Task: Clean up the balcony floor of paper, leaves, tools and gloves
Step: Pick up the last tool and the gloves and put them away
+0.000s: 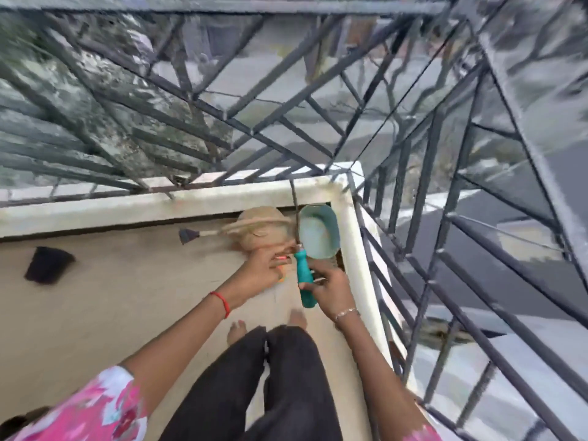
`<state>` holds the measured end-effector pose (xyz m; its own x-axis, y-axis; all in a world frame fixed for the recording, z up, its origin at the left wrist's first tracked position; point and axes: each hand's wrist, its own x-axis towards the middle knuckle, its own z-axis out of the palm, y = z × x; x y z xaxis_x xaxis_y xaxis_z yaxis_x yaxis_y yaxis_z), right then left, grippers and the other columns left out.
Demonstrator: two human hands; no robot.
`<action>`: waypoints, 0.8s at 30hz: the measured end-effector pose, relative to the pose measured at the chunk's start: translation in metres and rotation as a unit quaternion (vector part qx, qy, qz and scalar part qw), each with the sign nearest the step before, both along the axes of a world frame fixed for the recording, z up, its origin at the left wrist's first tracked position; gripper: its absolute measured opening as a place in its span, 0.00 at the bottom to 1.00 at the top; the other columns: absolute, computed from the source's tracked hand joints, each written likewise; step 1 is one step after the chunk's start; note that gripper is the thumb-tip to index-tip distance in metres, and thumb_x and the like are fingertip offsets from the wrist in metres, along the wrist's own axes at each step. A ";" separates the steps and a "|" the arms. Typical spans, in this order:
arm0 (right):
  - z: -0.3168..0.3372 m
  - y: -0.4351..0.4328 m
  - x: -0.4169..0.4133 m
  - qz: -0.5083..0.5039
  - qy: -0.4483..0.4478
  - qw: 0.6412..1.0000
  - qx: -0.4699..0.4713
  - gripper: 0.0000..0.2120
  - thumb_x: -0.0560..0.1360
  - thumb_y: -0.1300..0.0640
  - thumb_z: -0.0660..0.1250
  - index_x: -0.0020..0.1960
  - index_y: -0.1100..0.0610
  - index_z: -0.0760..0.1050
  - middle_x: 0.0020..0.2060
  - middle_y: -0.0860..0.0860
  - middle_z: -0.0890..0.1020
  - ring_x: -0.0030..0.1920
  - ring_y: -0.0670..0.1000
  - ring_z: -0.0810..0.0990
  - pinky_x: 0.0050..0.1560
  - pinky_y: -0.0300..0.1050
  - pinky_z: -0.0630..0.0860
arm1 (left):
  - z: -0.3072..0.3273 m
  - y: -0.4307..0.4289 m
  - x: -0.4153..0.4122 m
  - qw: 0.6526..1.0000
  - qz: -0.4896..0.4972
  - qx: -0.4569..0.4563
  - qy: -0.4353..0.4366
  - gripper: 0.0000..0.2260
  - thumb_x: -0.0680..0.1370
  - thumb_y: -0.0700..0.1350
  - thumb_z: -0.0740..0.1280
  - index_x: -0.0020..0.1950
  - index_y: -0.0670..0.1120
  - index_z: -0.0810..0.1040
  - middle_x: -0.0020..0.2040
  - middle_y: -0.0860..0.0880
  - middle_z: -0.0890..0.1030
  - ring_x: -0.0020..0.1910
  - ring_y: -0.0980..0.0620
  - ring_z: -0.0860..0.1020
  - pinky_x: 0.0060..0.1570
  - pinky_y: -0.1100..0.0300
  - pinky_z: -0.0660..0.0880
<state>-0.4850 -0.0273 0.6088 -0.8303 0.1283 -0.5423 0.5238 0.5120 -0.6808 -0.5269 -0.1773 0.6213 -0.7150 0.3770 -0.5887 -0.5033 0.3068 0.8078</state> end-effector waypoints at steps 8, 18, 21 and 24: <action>-0.162 0.048 -0.066 -0.069 -0.176 0.981 0.034 0.19 0.67 0.62 0.74 0.57 0.65 0.78 0.49 0.59 0.82 0.45 0.52 0.78 0.48 0.46 0.75 | -0.126 0.054 -0.044 0.993 -0.065 -0.096 -0.031 0.31 0.74 0.27 0.61 0.74 0.46 0.59 0.70 0.52 0.66 0.72 0.53 0.63 0.68 0.58 0.63; -0.407 0.082 -0.158 0.090 -0.259 0.943 0.191 0.19 0.74 0.58 0.67 0.62 0.66 0.69 0.61 0.62 0.74 0.62 0.59 0.72 0.60 0.47 0.67 | -0.326 0.086 -0.117 0.989 -0.051 -0.136 -0.006 0.29 0.74 0.29 0.63 0.73 0.45 0.63 0.63 0.53 0.68 0.57 0.61 0.66 0.44 0.86 0.59; -0.455 0.079 -0.178 0.090 -0.253 0.942 0.204 0.17 0.76 0.59 0.64 0.62 0.66 0.68 0.61 0.62 0.73 0.62 0.60 0.72 0.60 0.48 0.68 | -0.368 0.086 -0.125 0.988 -0.060 -0.139 0.018 0.29 0.74 0.31 0.64 0.73 0.46 0.63 0.69 0.49 0.69 0.61 0.61 0.65 0.53 0.81 0.58; -0.485 0.075 -0.188 0.094 -0.243 0.943 0.209 0.14 0.78 0.60 0.60 0.61 0.66 0.70 0.60 0.62 0.74 0.61 0.61 0.72 0.58 0.48 0.68 | -0.386 0.079 -0.127 0.989 -0.056 -0.133 0.020 0.29 0.74 0.32 0.64 0.73 0.48 0.63 0.71 0.51 0.67 0.67 0.60 0.64 0.59 0.77 0.55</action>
<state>-0.6726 0.0482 0.1236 -0.5257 0.2903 -0.7996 0.5957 0.7967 -0.1023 -0.6534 -0.0981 0.2348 -0.7027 0.2910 -0.6493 -0.4230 0.5630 0.7100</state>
